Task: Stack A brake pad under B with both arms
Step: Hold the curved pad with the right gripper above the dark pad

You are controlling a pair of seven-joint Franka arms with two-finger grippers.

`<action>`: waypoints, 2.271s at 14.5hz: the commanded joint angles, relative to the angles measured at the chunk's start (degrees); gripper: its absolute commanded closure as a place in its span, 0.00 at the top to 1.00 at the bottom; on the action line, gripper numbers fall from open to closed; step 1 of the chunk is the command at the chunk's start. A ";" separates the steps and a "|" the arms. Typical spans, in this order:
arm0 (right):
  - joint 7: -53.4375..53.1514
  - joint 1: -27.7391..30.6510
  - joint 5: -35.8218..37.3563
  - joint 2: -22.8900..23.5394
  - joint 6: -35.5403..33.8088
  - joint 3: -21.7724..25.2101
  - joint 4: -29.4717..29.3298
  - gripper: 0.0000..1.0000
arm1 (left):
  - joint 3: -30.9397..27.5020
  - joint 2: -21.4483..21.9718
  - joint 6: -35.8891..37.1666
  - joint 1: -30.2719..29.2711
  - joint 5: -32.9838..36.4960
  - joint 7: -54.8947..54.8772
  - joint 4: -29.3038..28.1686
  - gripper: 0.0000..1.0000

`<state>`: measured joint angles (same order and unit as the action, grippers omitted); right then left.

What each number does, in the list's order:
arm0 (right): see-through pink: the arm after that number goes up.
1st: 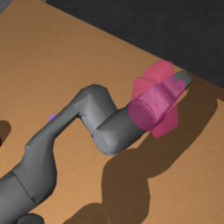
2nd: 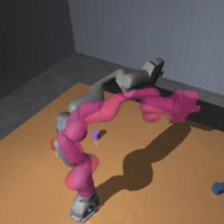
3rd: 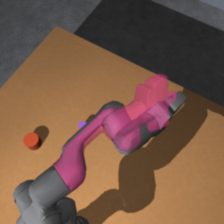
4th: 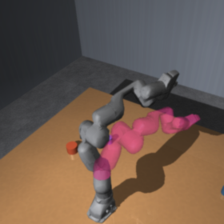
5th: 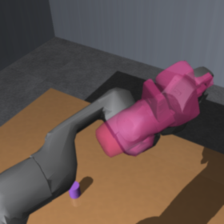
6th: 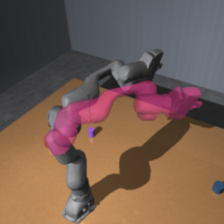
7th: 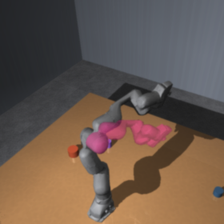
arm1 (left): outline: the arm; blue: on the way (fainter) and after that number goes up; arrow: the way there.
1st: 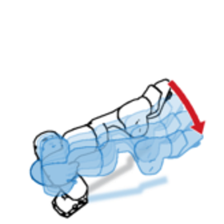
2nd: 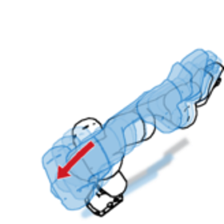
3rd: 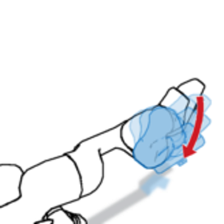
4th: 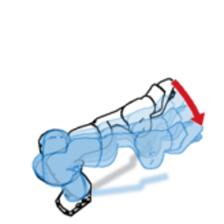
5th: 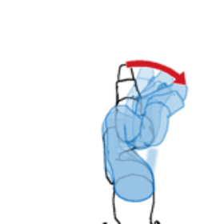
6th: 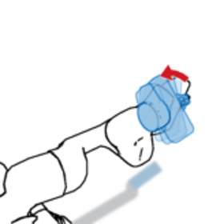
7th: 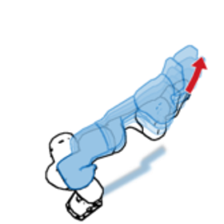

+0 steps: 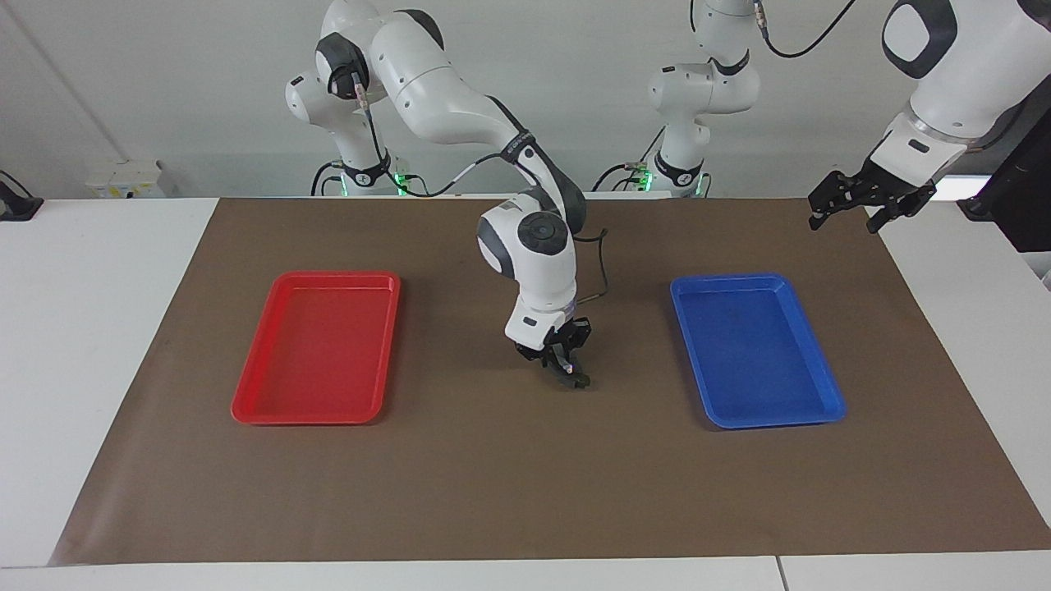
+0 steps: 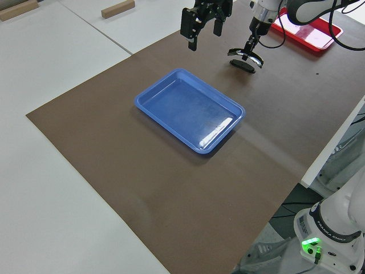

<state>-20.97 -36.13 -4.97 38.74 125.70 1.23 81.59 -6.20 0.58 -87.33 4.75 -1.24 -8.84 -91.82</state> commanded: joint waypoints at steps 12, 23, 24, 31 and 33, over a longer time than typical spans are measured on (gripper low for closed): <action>-1.00 -0.52 0.57 2.22 1.66 -0.17 -2.31 0.00 | 0.05 0.57 1.02 -0.36 0.63 -0.65 0.15 0.99; -1.00 -0.34 1.71 1.43 2.53 0.00 -2.14 0.00 | 0.05 0.57 0.93 -0.45 0.63 -0.56 0.15 0.99; -1.00 -0.26 1.71 1.43 2.62 0.00 -2.05 0.00 | 0.05 0.57 0.93 -0.45 0.63 -0.56 0.15 0.99; -1.87 -0.87 1.63 1.61 2.62 0.09 -1.34 1.00 | 0.05 0.57 0.84 -0.45 0.63 -0.56 0.15 0.99; -2.14 -0.70 1.71 1.26 2.10 0.09 -1.43 1.00 | 0.05 0.57 0.84 -0.45 0.63 -0.56 0.15 0.99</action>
<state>-21.26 -37.16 -4.29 40.42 127.69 1.70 80.10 -6.36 0.59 -86.98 4.75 -1.22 -8.99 -91.82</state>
